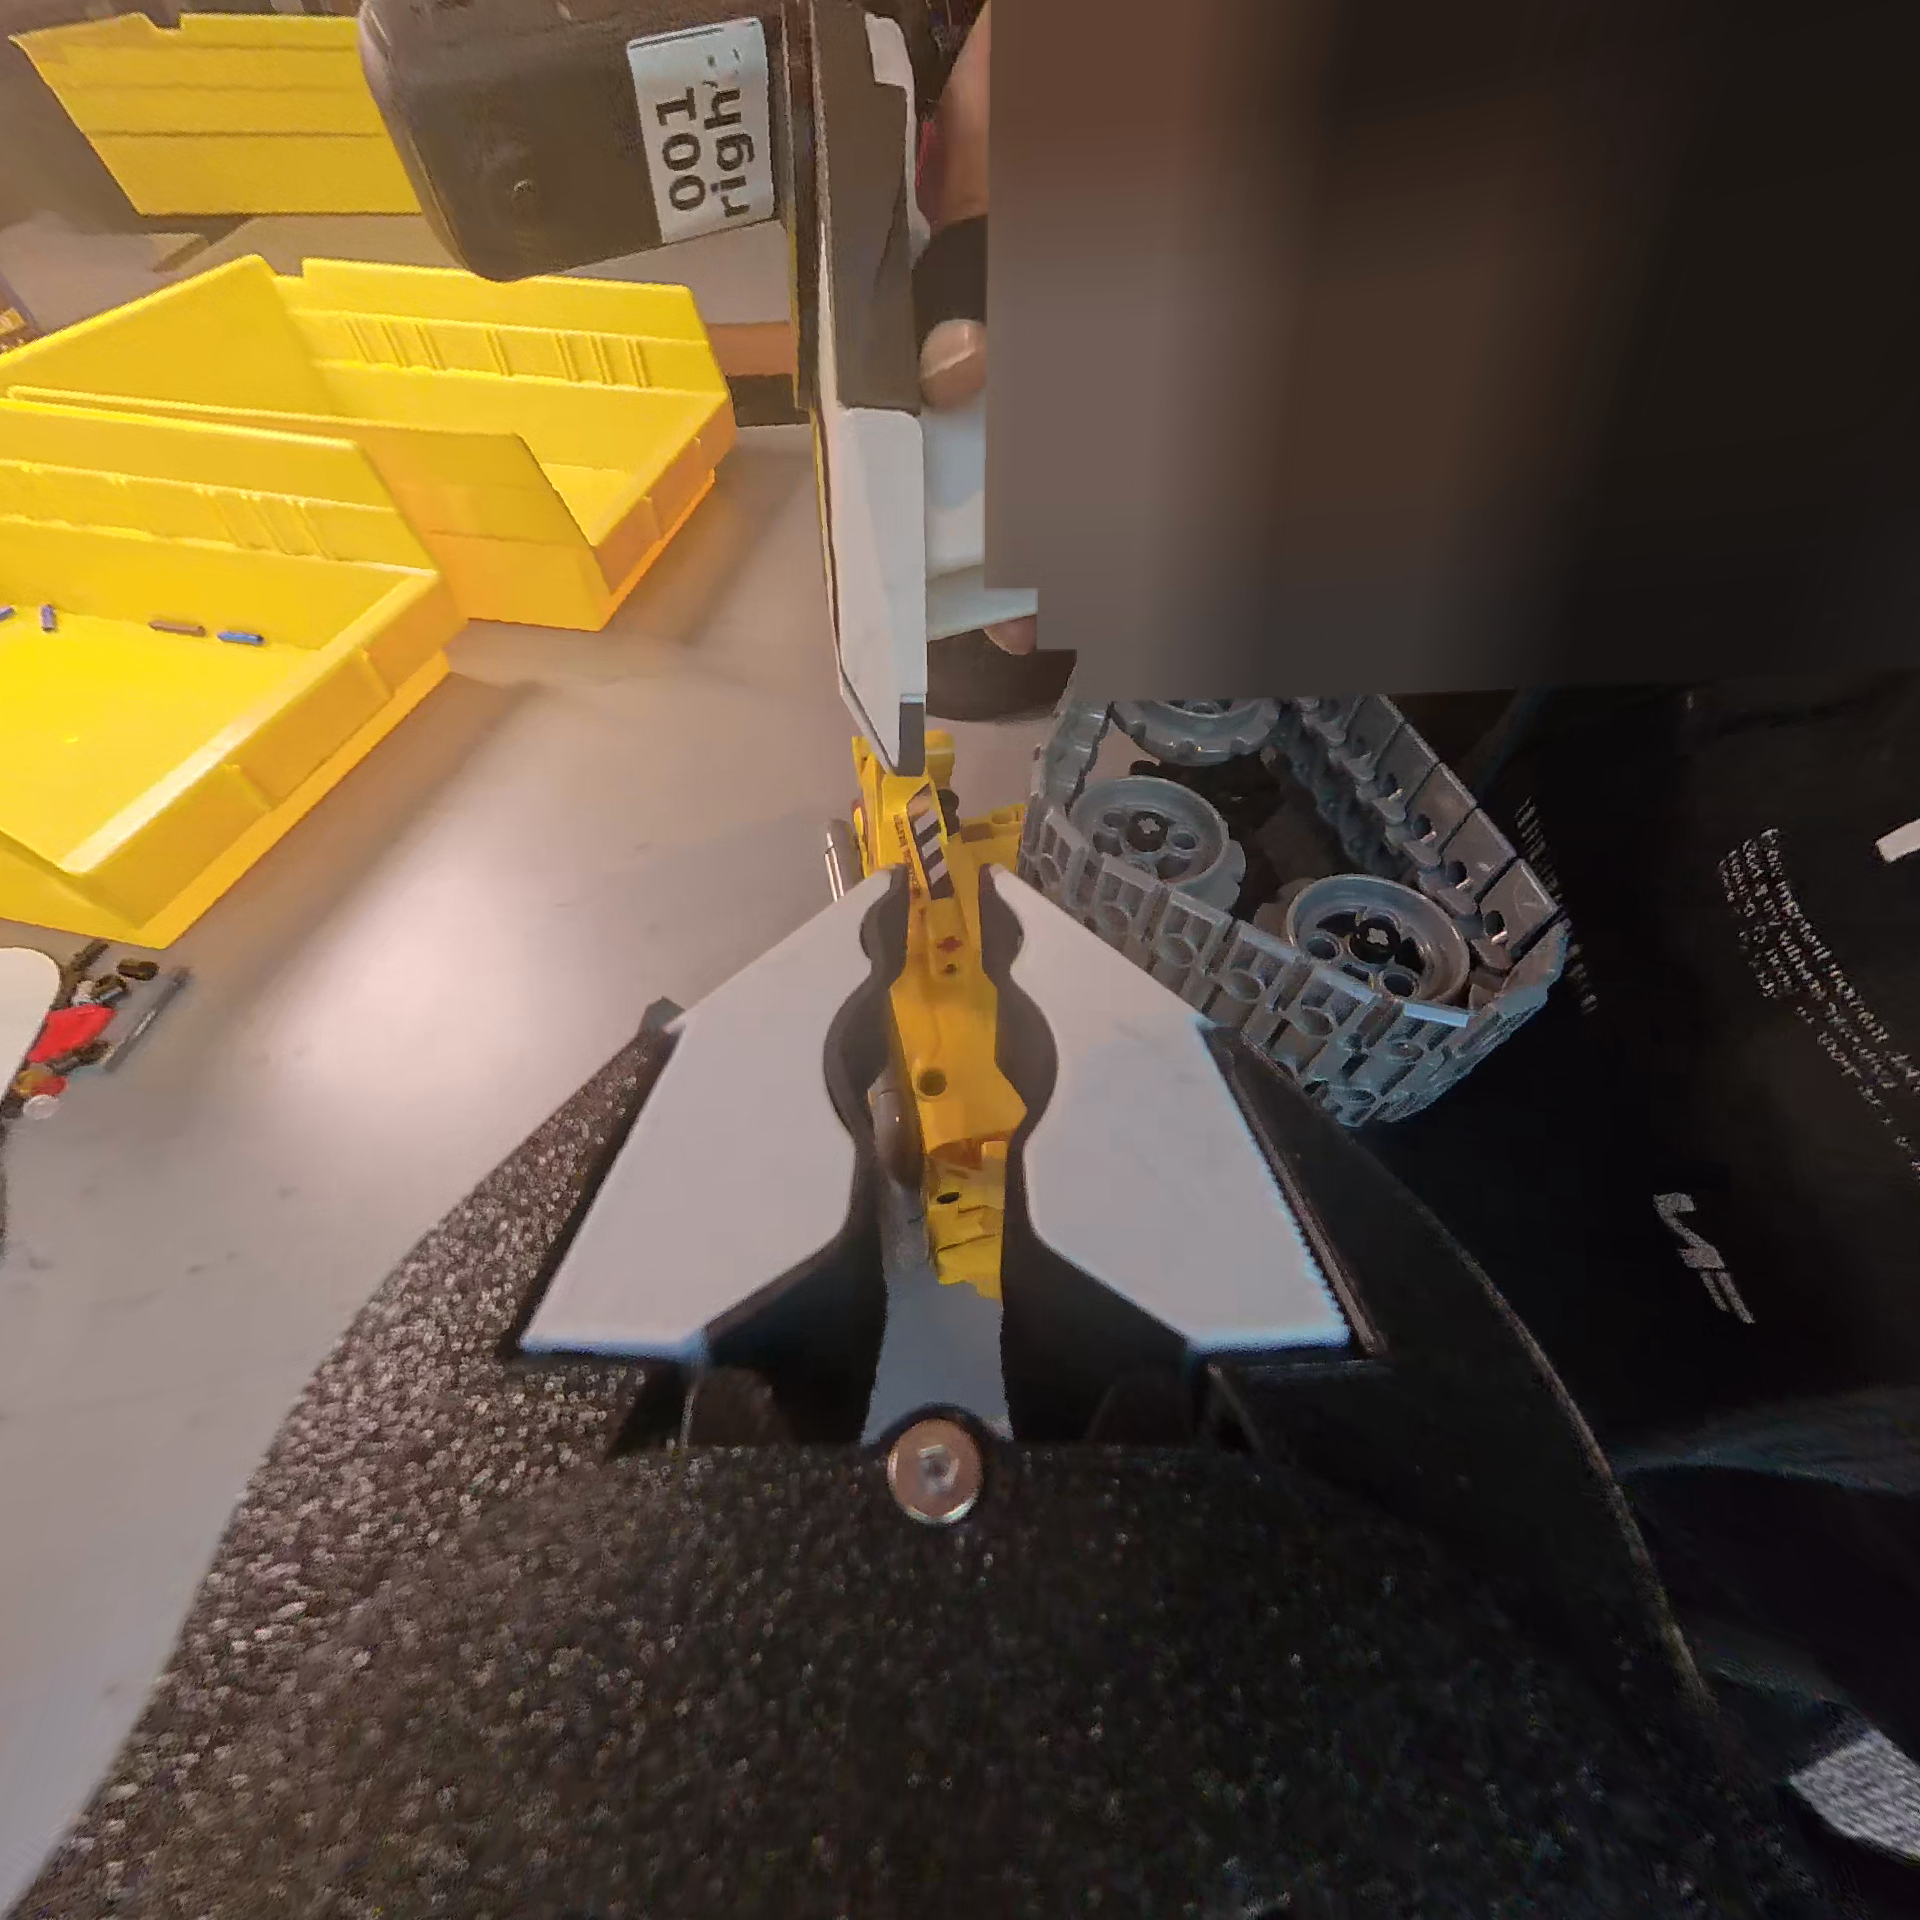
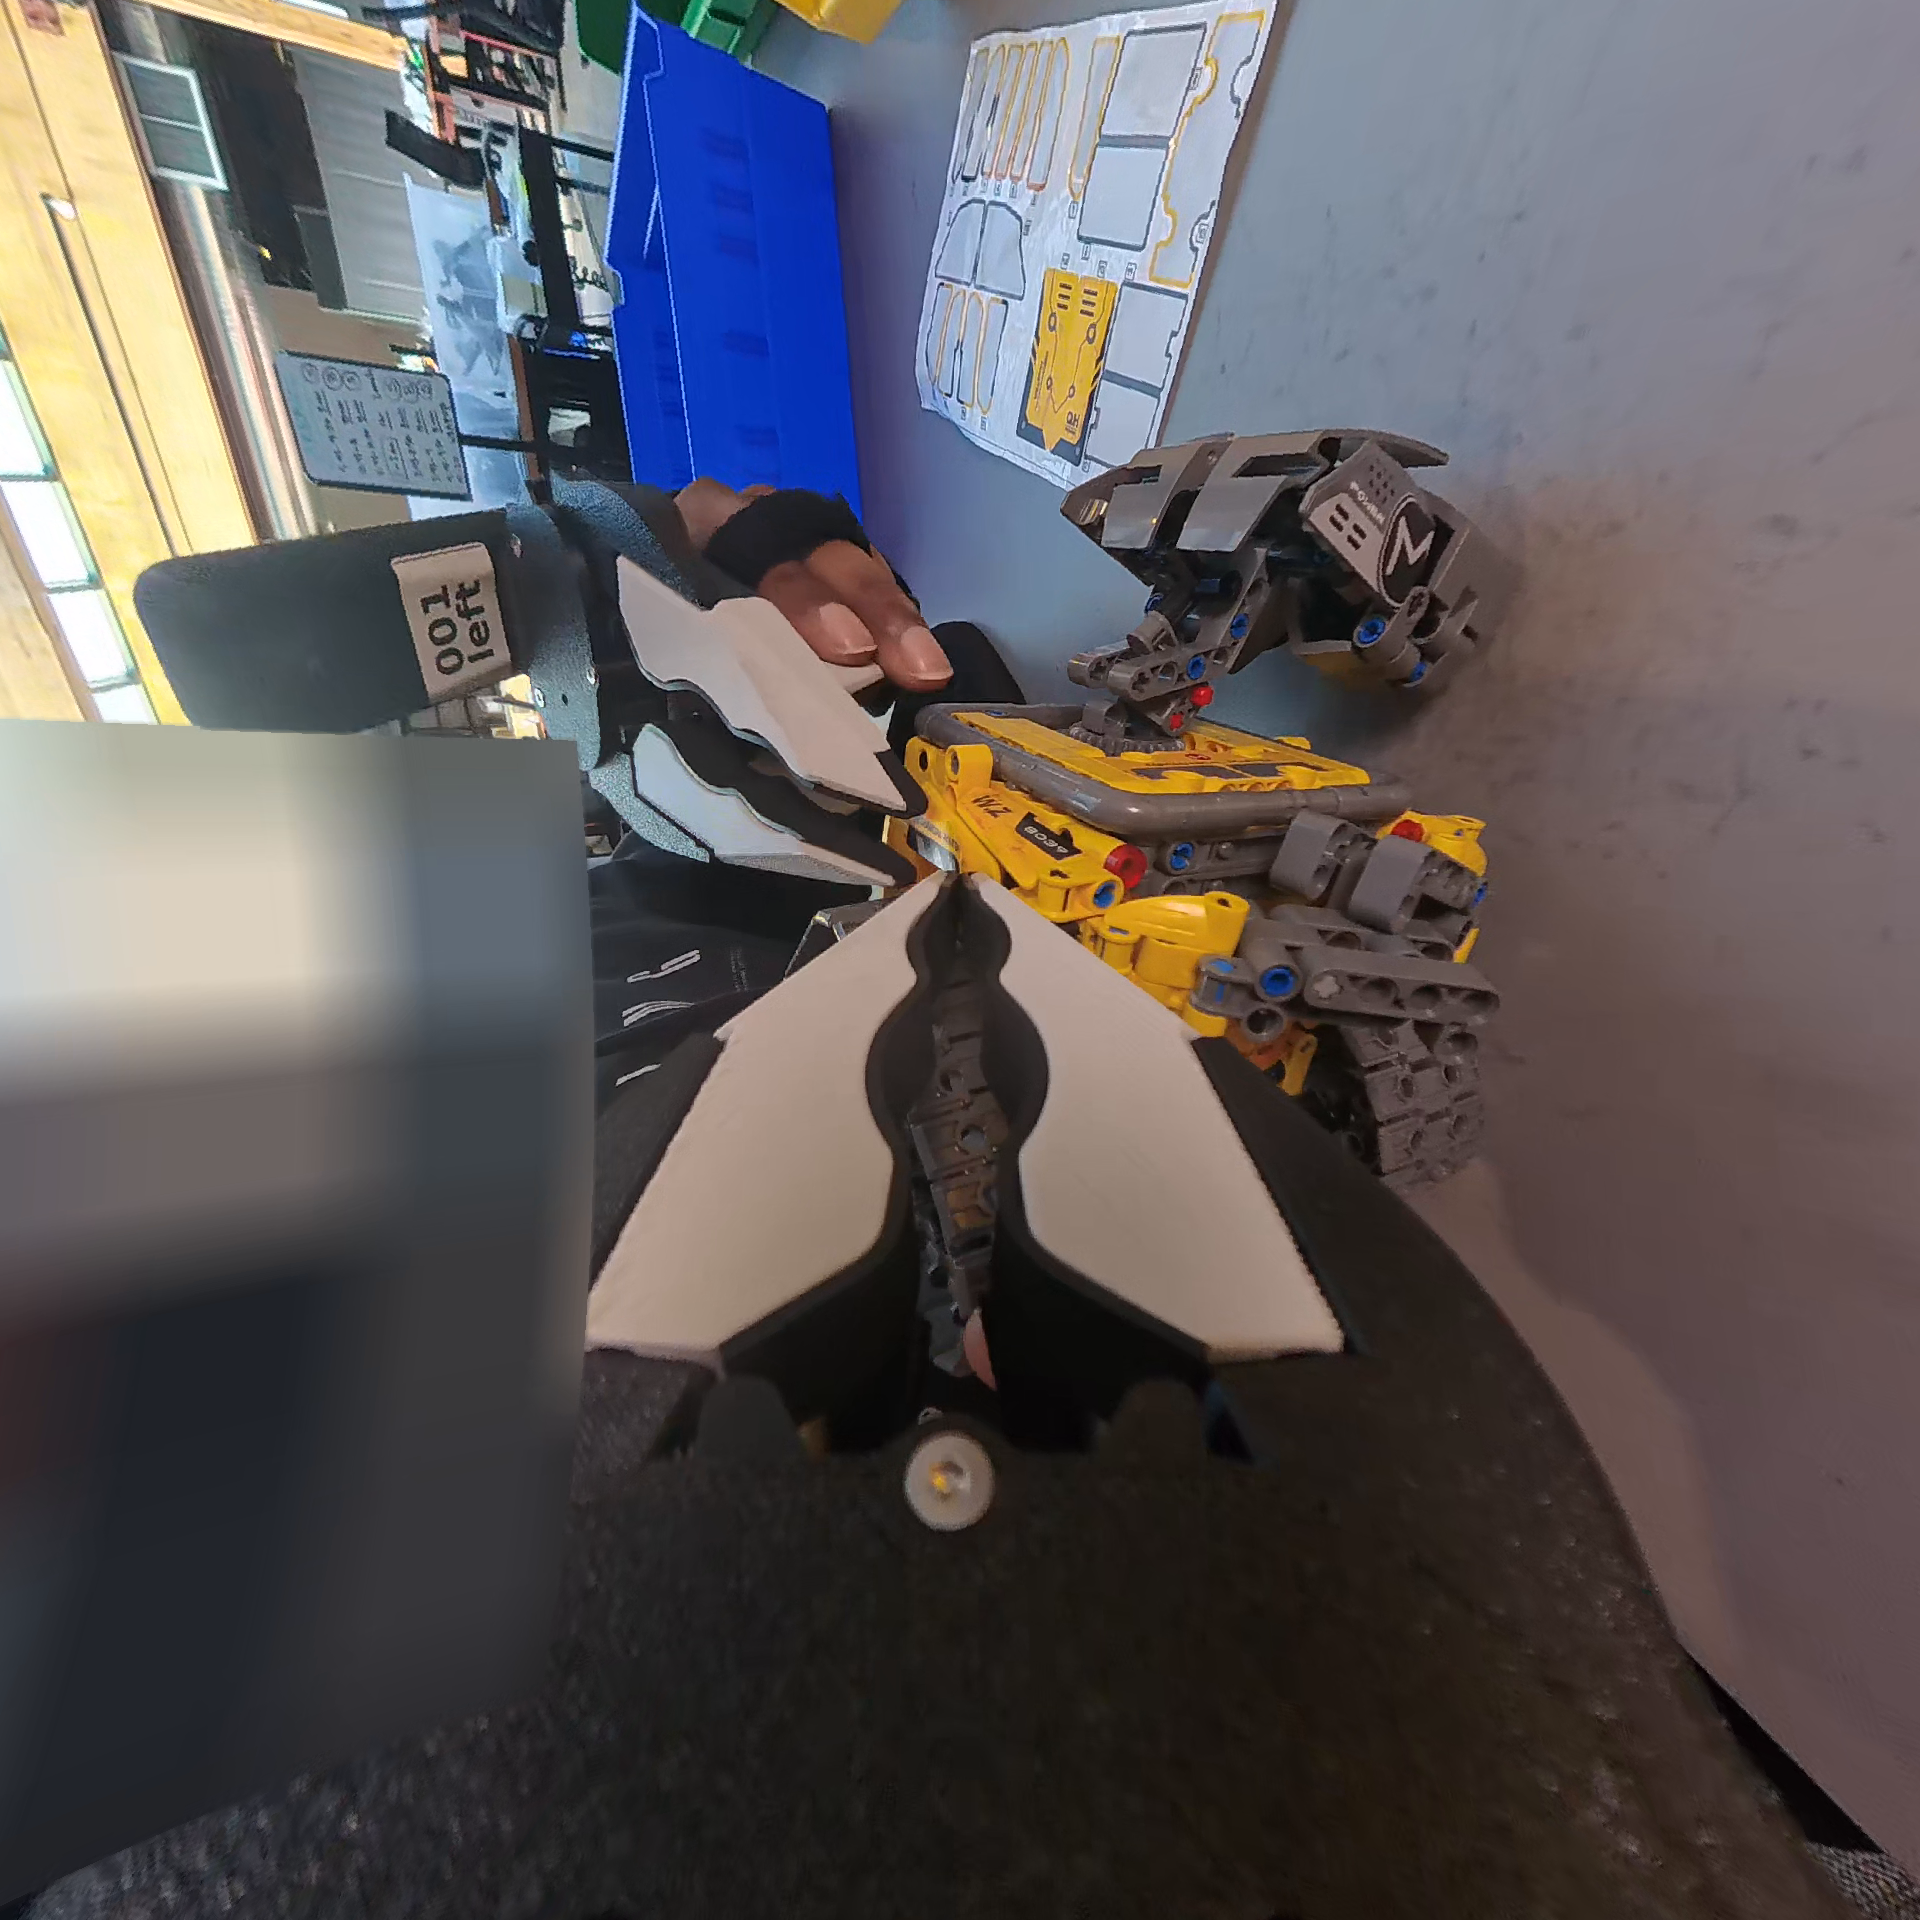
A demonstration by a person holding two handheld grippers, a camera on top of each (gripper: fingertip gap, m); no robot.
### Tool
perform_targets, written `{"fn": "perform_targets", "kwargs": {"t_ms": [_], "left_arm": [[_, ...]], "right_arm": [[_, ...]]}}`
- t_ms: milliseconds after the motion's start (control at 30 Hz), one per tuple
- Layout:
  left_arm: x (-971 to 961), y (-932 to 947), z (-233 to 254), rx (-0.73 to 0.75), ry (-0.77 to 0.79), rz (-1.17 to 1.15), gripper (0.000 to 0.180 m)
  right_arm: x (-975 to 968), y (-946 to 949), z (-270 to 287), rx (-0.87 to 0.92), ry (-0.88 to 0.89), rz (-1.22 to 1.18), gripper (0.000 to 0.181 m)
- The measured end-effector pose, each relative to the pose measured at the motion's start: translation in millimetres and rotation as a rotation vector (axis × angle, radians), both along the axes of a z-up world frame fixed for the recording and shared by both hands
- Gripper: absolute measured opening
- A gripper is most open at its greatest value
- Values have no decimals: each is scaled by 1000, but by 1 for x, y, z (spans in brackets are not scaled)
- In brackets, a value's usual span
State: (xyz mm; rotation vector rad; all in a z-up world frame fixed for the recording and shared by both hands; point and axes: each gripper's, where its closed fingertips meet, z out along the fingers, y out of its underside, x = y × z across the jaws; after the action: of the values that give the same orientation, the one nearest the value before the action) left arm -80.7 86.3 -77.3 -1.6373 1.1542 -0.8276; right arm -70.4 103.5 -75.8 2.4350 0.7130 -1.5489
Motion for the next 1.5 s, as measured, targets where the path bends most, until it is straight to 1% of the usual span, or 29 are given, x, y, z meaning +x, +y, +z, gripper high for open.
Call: {"fn": "perform_targets", "kwargs": {"t_ms": [133, 233, 333, 400, 467, 667, 733, 800, 967, 1167, 1300, 1400, 1433, 1500], "left_arm": [[0, 0, 1, -90, -33, 1, 12], [-1, -1, 2, -117, -36, -4, 14], [-1, 3, 12, -189, -133, 10, 14], [-3, 8, 12, -221, -149, 39, 13], [-3, 8, 2, -201, -87, 48, 11], [-2, 5, -1, -99, -15, 59, 9], [-3, 6, -1, -101, -8, 64, 11], [-5, 9, 0, -111, -12, 85, 17], [-3, 5, 0, -115, -17, 68, 9], [-4, 5, -1, -145, -19, 59, 9], [-6, 4, -2, -151, -4, 60, 9], [-4, 4, -1, -137, -1, 51, 9], [-4, 4, -1, -141, -3, 49, 9], [-5, 4, -1, -140, -6, 47, 9]], "right_arm": [[0, 0, 0, 1, 9, 4, 0], [0, 0, 0, 5, 15, 6, 0], [0, 0, 0, 10, 19, 9, 0], [1, -1, 0, 11, 23, 9, 0], [1, -1, 0, 13, 26, 10, 0], [1, -1, 0, 16, 35, 14, 0], [1, -1, 0, 18, 38, 15, 0], [0, 0, 1, 20, 40, 16, 0], [1, -1, 1, 16, 44, 17, 0], [1, 0, 1, 44, 34, 36, 0], [4, 5, 2, 114, 20, 53, 5], [8, 4, 2, 210, 4, 117, 9], [8, 6, 4, 277, 11, 146, 10], [6, 12, 13, 452, 58, 215, 7]]}}
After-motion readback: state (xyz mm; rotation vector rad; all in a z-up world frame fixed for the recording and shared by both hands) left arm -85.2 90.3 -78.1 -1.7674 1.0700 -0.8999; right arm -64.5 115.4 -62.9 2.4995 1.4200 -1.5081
